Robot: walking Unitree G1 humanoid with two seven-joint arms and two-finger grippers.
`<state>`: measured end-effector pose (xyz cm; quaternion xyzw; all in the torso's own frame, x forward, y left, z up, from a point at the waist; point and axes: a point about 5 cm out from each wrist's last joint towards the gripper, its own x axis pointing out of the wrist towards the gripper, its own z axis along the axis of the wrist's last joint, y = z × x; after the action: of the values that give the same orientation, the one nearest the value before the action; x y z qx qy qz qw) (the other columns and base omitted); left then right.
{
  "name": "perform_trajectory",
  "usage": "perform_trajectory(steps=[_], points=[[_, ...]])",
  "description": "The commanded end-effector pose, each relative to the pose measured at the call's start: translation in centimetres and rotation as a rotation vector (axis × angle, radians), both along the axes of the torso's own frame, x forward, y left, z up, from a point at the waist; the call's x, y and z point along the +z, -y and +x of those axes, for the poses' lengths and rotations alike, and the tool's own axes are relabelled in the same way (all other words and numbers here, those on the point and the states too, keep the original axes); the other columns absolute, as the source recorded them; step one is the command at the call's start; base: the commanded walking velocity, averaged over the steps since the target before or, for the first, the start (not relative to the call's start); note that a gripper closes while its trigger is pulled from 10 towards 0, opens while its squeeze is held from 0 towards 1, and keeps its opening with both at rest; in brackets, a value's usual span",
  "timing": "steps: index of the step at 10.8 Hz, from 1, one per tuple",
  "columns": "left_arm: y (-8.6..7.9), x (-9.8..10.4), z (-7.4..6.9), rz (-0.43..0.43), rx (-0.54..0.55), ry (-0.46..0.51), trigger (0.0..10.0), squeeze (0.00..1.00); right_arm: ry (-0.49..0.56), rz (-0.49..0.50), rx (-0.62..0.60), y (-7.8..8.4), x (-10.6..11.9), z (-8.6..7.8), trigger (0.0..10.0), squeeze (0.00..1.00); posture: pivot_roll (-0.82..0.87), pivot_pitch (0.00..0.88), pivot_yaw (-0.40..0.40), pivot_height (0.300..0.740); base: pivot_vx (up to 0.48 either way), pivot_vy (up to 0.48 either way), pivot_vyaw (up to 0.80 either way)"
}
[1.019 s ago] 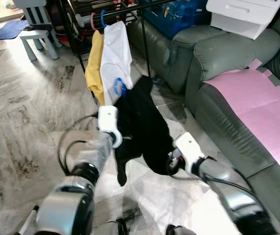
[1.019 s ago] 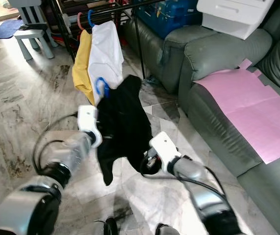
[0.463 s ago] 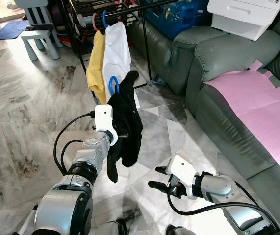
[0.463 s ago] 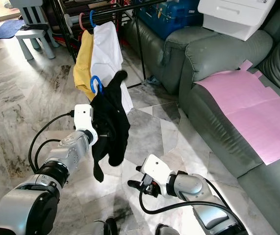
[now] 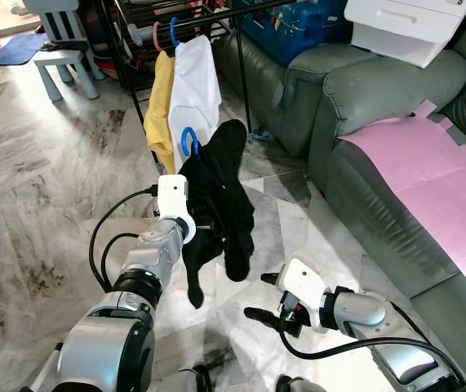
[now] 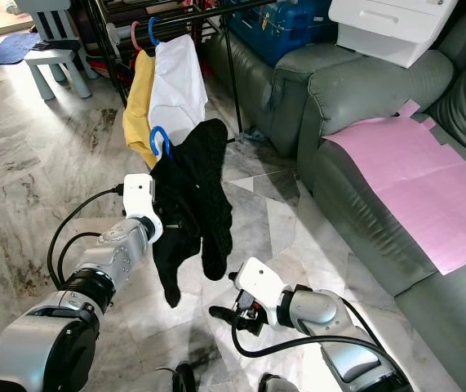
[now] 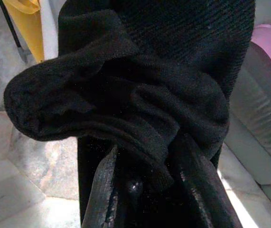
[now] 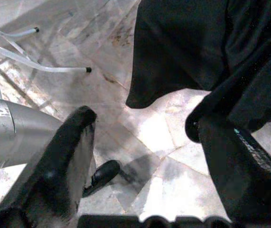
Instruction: Hang hanger
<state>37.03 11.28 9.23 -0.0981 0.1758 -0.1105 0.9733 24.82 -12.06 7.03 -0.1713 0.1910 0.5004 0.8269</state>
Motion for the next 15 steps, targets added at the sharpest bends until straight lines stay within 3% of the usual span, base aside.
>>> perform_trajectory(steps=[1, 3, 4, 5, 6, 8, 9, 10, 11, 14, 15], points=[[-0.1, 1.1, 0.5, 0.002, 0.001, 0.052, 10.0, 0.00, -0.003, -0.004, 0.017, -0.1, 0.2, -0.1, 10.0, 1.00, -0.12, 0.120, 0.046, 0.740, 0.000, 0.000, 0.00], [-0.1, 1.1, 0.5, 0.002, 0.001, 0.052, 10.0, 0.00, -0.003, -0.004, 0.017, -0.1, 0.2, -0.1, 10.0, 1.00, -0.12, 0.120, 0.046, 0.740, 0.000, 0.000, 0.00], [-0.5, 0.5, -1.0, 0.290, -0.483, 0.178, 10.0, 0.00, 0.284, -0.016, -0.382, 4.9, 2.3, 4.5, 10.0, 1.00, -0.13, 0.137, 0.051, 0.740, 0.000, 0.000, 0.00], [-0.6, 0.2, -1.3, 0.333, -0.542, 0.176, 10.0, 0.00, 0.320, -0.021, -0.442, 5.6, 2.5, 5.1, 10.0, 1.00, -0.13, 0.137, 0.051, 0.740, 0.000, 0.000, 0.00], [-0.8, 0.2, -1.2, 0.348, -0.532, 0.172, 10.0, 0.00, 0.319, -0.027, -0.444, 5.8, 2.6, 5.1, 10.0, 1.00, -0.13, 0.135, 0.052, 0.740, 0.000, 0.000, 0.00], [-1.1, 0.4, -1.5, 0.415, -0.631, 0.199, 10.0, 0.00, 0.335, -0.072, -0.374, 6.8, 2.9, 5.0, 10.0, 1.00, -0.13, 0.137, 0.051, 0.740, 0.000, 0.000, 0.00], [-1.1, 0.6, -1.8, 0.425, -0.738, 0.212, 10.0, 0.00, 0.341, -0.112, -0.301, 7.5, 3.3, 4.9, 10.0, 1.00, -0.13, 0.135, 0.051, 0.740, 0.000, 0.000, 0.00], [-0.7, 1.0, -2.6, 0.465, -0.924, 0.258, 10.0, 0.00, 0.365, -0.178, -0.194, 8.2, 4.2, 4.6, 10.0, 1.00, -0.13, 0.133, 0.052, 0.740, 0.000, 0.000, 0.00], [-0.6, 1.1, -2.9, 0.528, -0.987, 0.301, 10.0, 0.00, 0.375, -0.194, -0.123, 8.3, 5.3, 4.5, 10.0, 1.00, -0.13, 0.133, 0.052, 0.740, 0.000, 0.000, 0.00], [0.4, 1.1, -4.3, 0.471, -1.172, 0.340, 10.0, 0.00, 0.352, -0.238, -0.015, 9.2, 6.9, 5.1, 10.0, 1.00, -0.13, 0.129, 0.057, 0.740, 0.000, 0.000, 0.00], [0.5, 0.8, -4.6, 0.507, -1.204, 0.354, 10.0, 0.00, 0.336, -0.244, 0.024, 9.0, 7.0, 5.2, 10.0, 1.00, -0.13, 0.127, 0.057, 0.740, 0.000, 0.000, 0.00]])
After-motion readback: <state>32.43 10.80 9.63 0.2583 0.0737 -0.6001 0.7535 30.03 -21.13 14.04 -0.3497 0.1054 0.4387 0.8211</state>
